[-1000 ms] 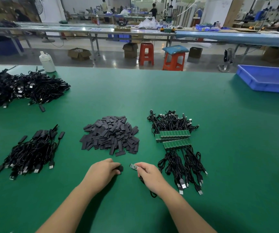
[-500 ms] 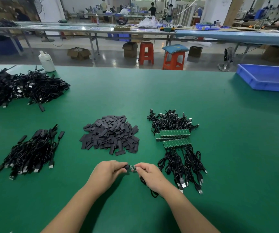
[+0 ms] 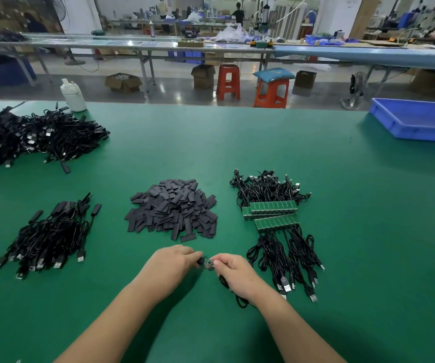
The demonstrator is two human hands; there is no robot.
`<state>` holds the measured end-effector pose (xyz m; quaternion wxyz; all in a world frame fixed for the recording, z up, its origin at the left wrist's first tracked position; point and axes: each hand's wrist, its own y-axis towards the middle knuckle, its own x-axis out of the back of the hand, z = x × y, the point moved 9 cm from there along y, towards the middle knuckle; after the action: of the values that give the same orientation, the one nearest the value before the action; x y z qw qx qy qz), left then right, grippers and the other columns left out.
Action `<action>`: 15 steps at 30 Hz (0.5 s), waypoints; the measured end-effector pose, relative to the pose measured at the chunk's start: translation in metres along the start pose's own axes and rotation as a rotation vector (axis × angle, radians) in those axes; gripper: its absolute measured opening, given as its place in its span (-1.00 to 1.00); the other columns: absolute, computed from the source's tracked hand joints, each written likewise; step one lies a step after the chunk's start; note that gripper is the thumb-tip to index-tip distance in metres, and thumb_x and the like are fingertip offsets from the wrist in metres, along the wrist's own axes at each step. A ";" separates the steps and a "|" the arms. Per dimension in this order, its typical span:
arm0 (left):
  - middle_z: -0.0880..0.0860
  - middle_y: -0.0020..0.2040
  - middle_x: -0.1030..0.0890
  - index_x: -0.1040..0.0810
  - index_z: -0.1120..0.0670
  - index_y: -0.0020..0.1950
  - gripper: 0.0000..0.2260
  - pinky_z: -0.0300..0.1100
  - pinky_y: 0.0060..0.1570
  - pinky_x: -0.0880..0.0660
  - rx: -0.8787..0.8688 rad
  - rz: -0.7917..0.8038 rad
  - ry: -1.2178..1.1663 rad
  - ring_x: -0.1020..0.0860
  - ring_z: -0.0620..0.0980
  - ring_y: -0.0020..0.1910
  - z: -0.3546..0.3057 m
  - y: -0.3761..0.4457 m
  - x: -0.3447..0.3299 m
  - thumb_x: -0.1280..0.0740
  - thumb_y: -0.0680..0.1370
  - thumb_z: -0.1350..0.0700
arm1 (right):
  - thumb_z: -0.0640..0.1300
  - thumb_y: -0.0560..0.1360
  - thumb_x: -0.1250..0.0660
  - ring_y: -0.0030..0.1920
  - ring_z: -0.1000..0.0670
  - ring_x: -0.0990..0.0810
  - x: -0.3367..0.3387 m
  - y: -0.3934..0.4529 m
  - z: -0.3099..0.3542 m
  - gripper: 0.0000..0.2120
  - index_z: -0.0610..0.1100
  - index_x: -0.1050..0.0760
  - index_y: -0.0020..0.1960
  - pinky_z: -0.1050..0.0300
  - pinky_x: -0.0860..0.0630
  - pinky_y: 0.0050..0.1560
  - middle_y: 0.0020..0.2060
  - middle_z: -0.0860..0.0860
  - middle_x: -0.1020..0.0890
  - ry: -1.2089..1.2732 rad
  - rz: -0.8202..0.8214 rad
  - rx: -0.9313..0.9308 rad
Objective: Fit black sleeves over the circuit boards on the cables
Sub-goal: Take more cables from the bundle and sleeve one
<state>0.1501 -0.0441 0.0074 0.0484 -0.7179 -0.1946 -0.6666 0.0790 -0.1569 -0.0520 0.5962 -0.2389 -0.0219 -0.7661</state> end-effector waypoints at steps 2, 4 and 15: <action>-0.13 0.09 -0.62 -0.52 -0.04 0.31 -0.68 -0.14 -0.05 -0.53 0.024 0.028 -0.045 -0.59 -0.07 0.01 0.003 0.001 -0.006 -0.33 0.57 0.15 | -0.08 0.67 -0.16 -0.45 0.33 -0.41 0.000 0.000 0.000 -0.75 0.03 -0.63 0.05 0.49 -0.30 -0.40 -0.34 0.16 -0.49 -0.009 0.005 0.002; -0.09 0.12 -0.63 -0.52 -0.02 0.34 -0.69 -0.13 0.01 -0.51 0.063 0.029 -0.131 -0.61 -0.02 0.03 0.006 0.002 -0.008 -0.30 0.60 0.11 | -0.08 0.67 -0.16 -0.45 0.32 -0.40 -0.001 0.000 0.002 -0.74 0.03 -0.63 0.05 0.46 -0.31 -0.40 -0.34 0.15 -0.48 -0.042 0.011 0.019; -0.09 0.02 -0.64 -0.60 -0.02 0.17 -0.81 -0.08 -0.08 -0.52 0.062 0.065 -0.116 -0.60 -0.01 -0.05 -0.002 0.009 -0.012 -0.25 0.62 0.00 | -0.08 0.67 -0.15 -0.31 0.16 -0.49 -0.006 0.002 -0.001 -0.77 0.12 -0.56 0.01 0.21 -0.55 -0.31 -0.30 0.16 -0.56 -0.003 0.044 0.029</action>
<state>0.1510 -0.0560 -0.0024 0.0807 -0.7594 -0.1943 -0.6157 0.0818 -0.1526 -0.0562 0.6164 -0.2320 -0.0286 -0.7519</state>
